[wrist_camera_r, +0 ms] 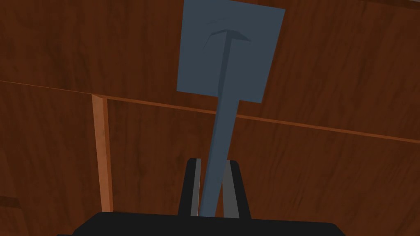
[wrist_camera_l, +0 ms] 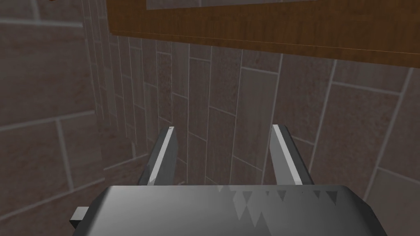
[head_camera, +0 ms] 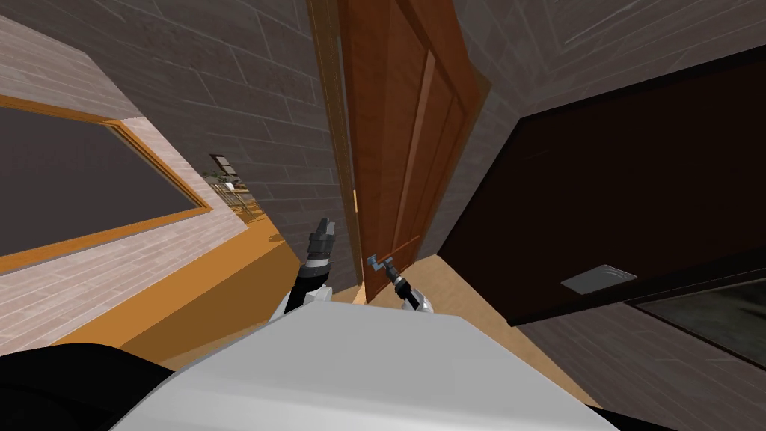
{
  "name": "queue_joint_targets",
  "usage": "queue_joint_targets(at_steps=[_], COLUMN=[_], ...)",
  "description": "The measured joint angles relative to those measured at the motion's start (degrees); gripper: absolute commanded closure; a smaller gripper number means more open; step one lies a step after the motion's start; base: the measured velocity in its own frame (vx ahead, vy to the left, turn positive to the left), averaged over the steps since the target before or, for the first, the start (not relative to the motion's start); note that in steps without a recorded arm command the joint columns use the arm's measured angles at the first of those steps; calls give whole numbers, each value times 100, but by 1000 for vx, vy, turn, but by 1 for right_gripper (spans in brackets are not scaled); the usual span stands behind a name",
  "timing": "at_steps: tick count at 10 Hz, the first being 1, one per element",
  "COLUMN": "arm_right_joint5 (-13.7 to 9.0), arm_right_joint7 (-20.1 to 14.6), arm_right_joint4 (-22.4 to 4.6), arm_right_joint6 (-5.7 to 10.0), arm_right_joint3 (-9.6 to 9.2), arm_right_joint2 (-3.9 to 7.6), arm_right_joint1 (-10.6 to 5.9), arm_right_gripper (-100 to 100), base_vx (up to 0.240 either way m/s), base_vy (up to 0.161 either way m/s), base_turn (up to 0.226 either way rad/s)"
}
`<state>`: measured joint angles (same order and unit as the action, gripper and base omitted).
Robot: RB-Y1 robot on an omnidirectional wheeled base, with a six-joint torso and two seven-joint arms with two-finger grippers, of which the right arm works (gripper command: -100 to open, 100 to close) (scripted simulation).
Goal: Push the door open
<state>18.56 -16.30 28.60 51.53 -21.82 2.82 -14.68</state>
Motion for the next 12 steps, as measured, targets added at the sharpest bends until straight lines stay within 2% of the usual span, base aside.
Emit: queue_joint_targets(at_steps=[1, 2, 4, 6, 7, 8, 10, 11, 12], arm_right_joint5=[34, 82, 141, 205, 251, 280, 297, 354, 351], arm_right_joint7=[-19, -74, -107, -154, -195, -235, -197, -265, -263], arm_right_joint4=[-42, 58, -67, -160, -82, -97, -361, -85, -245], arm_right_joint6=[34, -8, 53, 107, 79, 71, 200, 113, 156], arm_right_joint3=[-1, -24, -4, 17, 2, 2, 56, 3, 34], arm_right_joint2=[-8, 19, -29, -95, -124, -160, -305, -285, -364], arm_right_joint1=[-31, 6, -62, -133, -99, -132, -245, -102, -195], arm_right_gripper=[100, 100, 100, 100, 100, 100, 100, 100, 100], base_vx=[-122, -107, -121, -122, -135, -105, -100, -110, -36], base_vy=[-201, -195, -231, -244, -218, -198, -198, -178, -88], base_turn=[158, 148, 210, 188, 154, 138, 105, 77, 19])
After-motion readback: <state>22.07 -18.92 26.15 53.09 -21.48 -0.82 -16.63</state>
